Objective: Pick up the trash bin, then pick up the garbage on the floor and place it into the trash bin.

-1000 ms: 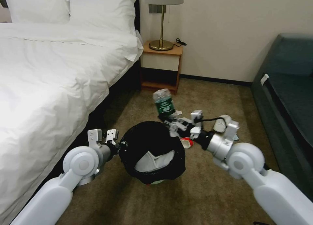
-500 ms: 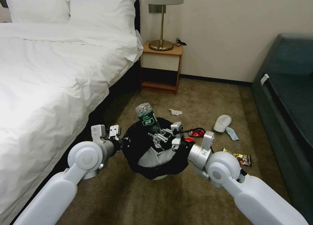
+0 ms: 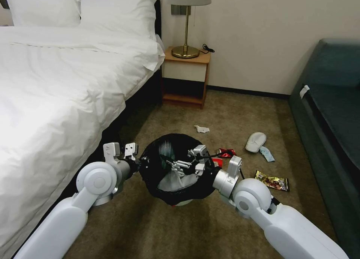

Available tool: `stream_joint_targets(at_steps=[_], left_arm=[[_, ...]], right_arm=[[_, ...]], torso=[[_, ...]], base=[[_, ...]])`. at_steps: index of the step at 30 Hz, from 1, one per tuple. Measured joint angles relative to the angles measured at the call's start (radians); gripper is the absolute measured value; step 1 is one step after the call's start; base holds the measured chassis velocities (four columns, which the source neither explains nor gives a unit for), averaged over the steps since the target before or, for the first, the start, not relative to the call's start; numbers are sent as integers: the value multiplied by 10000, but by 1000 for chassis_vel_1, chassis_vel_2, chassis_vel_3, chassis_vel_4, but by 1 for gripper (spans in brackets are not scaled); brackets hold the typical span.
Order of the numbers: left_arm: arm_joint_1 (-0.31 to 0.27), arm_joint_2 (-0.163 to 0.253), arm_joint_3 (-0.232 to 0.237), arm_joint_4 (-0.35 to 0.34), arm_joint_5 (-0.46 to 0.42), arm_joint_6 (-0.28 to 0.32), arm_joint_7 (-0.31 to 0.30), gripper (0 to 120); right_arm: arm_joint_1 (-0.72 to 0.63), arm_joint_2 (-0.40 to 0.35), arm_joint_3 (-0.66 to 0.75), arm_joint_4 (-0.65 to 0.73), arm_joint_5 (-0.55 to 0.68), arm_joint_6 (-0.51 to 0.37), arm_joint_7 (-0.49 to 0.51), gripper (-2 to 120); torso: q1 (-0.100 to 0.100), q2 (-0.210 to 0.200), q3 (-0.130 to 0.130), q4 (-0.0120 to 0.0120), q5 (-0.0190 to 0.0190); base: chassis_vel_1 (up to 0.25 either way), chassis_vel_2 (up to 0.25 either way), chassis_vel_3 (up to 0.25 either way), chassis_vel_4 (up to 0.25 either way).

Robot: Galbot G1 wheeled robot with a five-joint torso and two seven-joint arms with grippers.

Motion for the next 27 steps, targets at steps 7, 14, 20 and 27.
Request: stream_joint_targets(at_steps=[7, 14, 20, 27], left_arm=[[110, 63, -283, -19, 75, 0, 67, 3], [290, 121, -754, -140, 543, 0, 280, 3], [437, 170, -1260, -310, 945, 0, 388, 3], [729, 274, -1899, -528, 1387, 0, 539, 3]], right_arm=[[14, 190, 1037, 33, -191, 126, 308, 100], [-150, -38, 2457, 1, -466, 300, 1650, 100], [-1194, -203, 3847, -203, -1352, 326, 1919, 100], [-2957, 44, 5511, -189, -2499, 452, 1924, 100]], torso=[[0, 0, 0, 1, 1], [0, 0, 0, 1, 0], [0, 0, 0, 0, 4], [0, 2, -1, 0, 0]], base=[[0, 0, 0, 0], [0, 0, 0, 0], [0, 0, 0, 0], [0, 0, 0, 0]])
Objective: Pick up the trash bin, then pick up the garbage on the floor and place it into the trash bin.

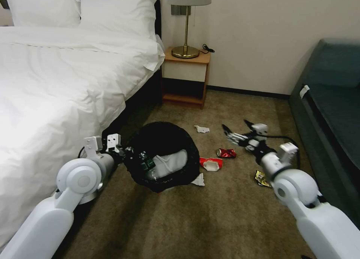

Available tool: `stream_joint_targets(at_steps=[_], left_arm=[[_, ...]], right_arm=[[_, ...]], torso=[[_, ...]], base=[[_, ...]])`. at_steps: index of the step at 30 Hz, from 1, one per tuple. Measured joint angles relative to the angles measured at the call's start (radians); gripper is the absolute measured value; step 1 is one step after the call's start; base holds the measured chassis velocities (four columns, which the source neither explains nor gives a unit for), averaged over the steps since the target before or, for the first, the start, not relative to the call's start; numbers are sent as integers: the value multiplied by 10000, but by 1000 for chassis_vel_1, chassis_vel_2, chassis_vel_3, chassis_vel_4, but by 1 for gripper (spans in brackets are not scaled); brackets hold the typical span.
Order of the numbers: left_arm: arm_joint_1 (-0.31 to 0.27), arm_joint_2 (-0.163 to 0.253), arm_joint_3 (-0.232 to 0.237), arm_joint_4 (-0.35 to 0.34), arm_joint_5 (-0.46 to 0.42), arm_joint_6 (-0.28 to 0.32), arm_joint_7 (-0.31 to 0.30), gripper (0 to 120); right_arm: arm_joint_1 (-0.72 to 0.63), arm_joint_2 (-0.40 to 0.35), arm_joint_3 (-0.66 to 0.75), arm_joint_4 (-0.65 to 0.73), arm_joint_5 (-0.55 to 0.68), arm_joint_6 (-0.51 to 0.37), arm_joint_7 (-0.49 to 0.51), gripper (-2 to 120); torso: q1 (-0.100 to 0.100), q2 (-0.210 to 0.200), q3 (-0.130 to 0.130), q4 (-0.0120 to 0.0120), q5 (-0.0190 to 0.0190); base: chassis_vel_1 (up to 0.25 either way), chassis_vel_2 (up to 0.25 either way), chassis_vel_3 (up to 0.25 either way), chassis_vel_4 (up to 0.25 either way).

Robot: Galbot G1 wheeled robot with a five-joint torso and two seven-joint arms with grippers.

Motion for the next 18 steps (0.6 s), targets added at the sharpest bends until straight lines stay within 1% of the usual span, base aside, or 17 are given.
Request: stream_joint_targets(at_steps=[1, 2, 4, 5, 7, 8, 10, 15, 18], left_arm=[[58, 0, -144, -13, 55, 0, 17, 3], [58, 0, -144, -13, 55, 0, 17, 3], [155, 0, -337, -23, 98, 0, 65, 3], [155, 0, -337, -23, 98, 0, 65, 3], [190, 3, -385, -39, 144, 0, 93, 3], [190, 3, -385, -39, 144, 0, 93, 3], [177, -27, -377, -23, 241, 0, 145, 3], [160, -54, -323, 14, 372, 0, 236, 3], [155, -83, -259, 24, 486, 0, 275, 3]], right_arm=[[-482, 125, 337, 91, -255, 49, 8, 100], [-482, 125, 337, 91, -255, 49, 8, 100], [-1437, 507, 988, 374, -758, 140, 6, 100], [-1437, 507, 988, 374, -758, 140, 6, 100], [-2067, 888, 1434, 505, -1161, 295, -54, 100], [-2067, 888, 1434, 505, -1161, 295, -54, 100], [-2597, 1248, 1840, 573, -1450, 395, -217, 100], [-2806, 1365, 2074, 602, -1565, 437, -317, 100], [-2687, 1366, 2033, 558, -1564, 437, -312, 100]], torso=[[0, 0, 0, 0, 3], [0, 0, 0, 0, 3], [0, 0, -1, -1, -1], [0, 0, -1, -1, -1], [0, 0, -1, 0, 0], [0, 0, -1, 0, 0], [0, 0, -1, -1, 2], [0, 0, -1, -2, 1], [0, 1, -1, 1, 0]], base=[[0, 0, 0, 0], [0, 0, 0, 0], [0, 0, 0, 0], [0, 0, 0, 0], [0, 0, 0, 0], [0, 0, 0, 0], [0, 0, 0, 0], [0, 0, 0, 0], [0, 0, 0, 0]])
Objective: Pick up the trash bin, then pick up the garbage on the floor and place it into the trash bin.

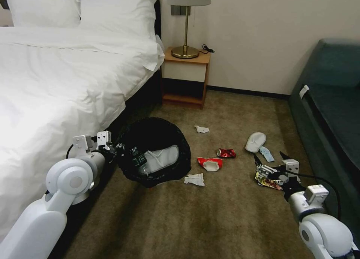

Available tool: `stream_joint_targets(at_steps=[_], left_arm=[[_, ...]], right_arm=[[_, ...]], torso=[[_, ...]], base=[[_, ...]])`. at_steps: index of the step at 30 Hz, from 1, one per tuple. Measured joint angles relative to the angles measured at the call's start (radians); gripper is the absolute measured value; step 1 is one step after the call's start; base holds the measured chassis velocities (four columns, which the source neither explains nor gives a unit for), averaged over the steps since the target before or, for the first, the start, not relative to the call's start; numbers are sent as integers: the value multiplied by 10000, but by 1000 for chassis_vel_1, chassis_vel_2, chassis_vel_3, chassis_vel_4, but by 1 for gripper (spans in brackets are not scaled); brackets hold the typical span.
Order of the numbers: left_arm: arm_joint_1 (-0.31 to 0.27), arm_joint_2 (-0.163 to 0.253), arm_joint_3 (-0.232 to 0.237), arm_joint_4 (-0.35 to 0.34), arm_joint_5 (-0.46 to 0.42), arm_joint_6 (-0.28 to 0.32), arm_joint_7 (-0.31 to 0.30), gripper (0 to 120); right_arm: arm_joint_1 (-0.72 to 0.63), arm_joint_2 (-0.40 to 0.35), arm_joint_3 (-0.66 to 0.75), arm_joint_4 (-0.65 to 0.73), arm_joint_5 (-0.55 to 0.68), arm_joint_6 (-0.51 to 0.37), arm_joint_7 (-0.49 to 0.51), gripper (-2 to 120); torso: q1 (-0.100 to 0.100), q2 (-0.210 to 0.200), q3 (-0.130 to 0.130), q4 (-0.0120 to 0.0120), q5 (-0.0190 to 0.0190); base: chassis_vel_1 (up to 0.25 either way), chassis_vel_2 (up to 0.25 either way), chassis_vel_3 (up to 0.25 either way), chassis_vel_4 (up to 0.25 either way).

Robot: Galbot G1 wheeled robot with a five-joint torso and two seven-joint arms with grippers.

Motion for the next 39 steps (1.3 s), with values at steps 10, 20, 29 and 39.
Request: stream_joint_targets(at_steps=[10, 20, 29, 39], left_arm=[[99, 78, -24, -158, 3, 0, 7, 3], [100, 39, -106, -196, -34, 0, 6, 3], [130, 10, -402, -175, -82, 0, -69, 3], [169, 3, -491, -195, -120, 0, -45, 3]], right_arm=[[78, 283, -281, -25, -199, -10, 42, 100], [51, 437, -403, 61, -310, -50, 214, 100], [23, 577, -369, 21, -384, -64, 265, 100], [29, 675, -464, -46, -447, -75, 331, 100]], torso=[[0, -1, 1, 1, 0], [0, -2, 1, -8, -1], [0, -2, 1, 1, 0], [1, -2, 1, 0, 0]], base=[[0, 0, 0, 0], [-75, -39, -48, -78], [-56, 36, 27, -43], [-57, 65, 58, -60]])
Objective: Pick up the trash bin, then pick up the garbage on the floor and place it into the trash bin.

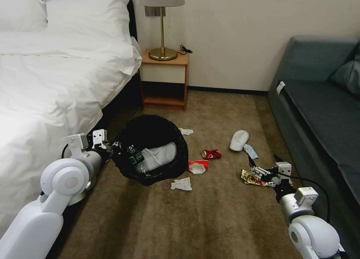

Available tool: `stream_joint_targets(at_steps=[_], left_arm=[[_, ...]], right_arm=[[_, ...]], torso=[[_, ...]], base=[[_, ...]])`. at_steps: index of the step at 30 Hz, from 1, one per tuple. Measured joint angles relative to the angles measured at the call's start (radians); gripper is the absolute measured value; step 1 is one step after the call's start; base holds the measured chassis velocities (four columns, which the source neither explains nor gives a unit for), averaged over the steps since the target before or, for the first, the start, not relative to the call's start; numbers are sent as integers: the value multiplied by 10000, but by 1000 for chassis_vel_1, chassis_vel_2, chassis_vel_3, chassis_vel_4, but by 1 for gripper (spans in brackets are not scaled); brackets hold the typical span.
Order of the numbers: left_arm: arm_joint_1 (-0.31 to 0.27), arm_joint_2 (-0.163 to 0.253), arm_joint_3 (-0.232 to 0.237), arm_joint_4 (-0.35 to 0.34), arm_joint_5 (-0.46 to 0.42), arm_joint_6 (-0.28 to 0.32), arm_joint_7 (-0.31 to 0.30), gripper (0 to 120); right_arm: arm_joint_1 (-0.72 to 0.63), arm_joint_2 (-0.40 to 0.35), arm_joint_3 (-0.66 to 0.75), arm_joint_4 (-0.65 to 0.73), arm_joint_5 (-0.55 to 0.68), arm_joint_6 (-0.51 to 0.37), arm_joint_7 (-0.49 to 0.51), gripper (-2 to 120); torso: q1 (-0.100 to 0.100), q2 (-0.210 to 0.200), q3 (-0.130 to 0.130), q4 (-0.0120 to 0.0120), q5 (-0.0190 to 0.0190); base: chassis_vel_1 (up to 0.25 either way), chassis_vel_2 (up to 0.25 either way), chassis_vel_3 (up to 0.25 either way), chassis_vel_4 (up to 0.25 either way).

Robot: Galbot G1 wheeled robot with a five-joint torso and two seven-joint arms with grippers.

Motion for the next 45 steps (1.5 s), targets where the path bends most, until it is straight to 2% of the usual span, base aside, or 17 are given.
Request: stream_joint_targets(at_steps=[20, 23, 25, 26, 28, 29, 30, 32, 34, 42, 44, 45], left_arm=[[-38, -34, -27, 17, -51, 0, -10, 3], [-48, -14, -65, 31, -103, 0, -68, 3], [-70, -11, -90, 33, -192, 0, -226, 3], [-70, -11, -90, 33, -192, 0, -226, 3], [-114, -5, -131, 31, -296, 0, -376, 3], [-114, -5, -131, 31, -296, 0, -376, 3], [-187, 27, -190, 30, -433, 0, -522, 3], [-239, 59, -207, 46, -489, 0, -559, 3], [-313, 163, -220, 121, -539, 0, -571, 3], [-330, 175, -208, 155, -563, 0, -570, 3], [-335, 178, -170, 160, -668, 0, -613, 3], [-335, 178, -170, 160, -668, 0, -613, 3]], right_arm=[[49, -232, -139, -279, 19, -6, -109, 100], [150, -568, -301, -499, 81, -28, -446, 100], [360, -1072, -501, -798, 387, -188, -984, 100], [360, -1072, -501, -798, 387, -188, -984, 100], [854, -1658, -835, -1425, 799, -238, -1732, 100], [854, -1658, -835, -1425, 799, -238, -1732, 100], [1291, -2021, -1122, -1999, 996, -241, -2442, 100], [1500, -2187, -1304, -2321, 1109, -245, -2790, 100], [2057, -2483, -1815, -3221, 1224, -254, -3597, 100], [2648, -2508, -2212, -4128, 1168, -243, -4361, 100], [3367, -2453, -2600, -5011, 1138, -243, -5294, 100], [3367, -2453, -2600, -5011, 1138, -243, -5294, 100]], torso=[[0, 0, 0, 0, 1], [0, 0, 1, -1, 2], [1, 0, 1, -2, 0], [1, 0, 1, -2, 0], [1, 0, 1, 0, 2], [1, 0, 1, 0, 2], [0, 0, 0, 0, 1], [0, 0, 0, 1, 1], [1, 0, 1, -1, 0], [0, 0, 1, 1, 3], [0, 0, 1, -2, 2], [0, 0, 1, -2, 2]], base=[[-64, 57, 67, -59], [0, 0, 0, 0], [0, 0, 0, 0], [0, 0, 0, 0], [0, 0, 0, 0], [0, 0, 0, 0], [0, 0, 0, 0], [0, 0, 0, 0], [0, 0, 0, 0], [0, 0, 0, 0], [0, 0, 0, 0], [0, 0, 0, 0]])
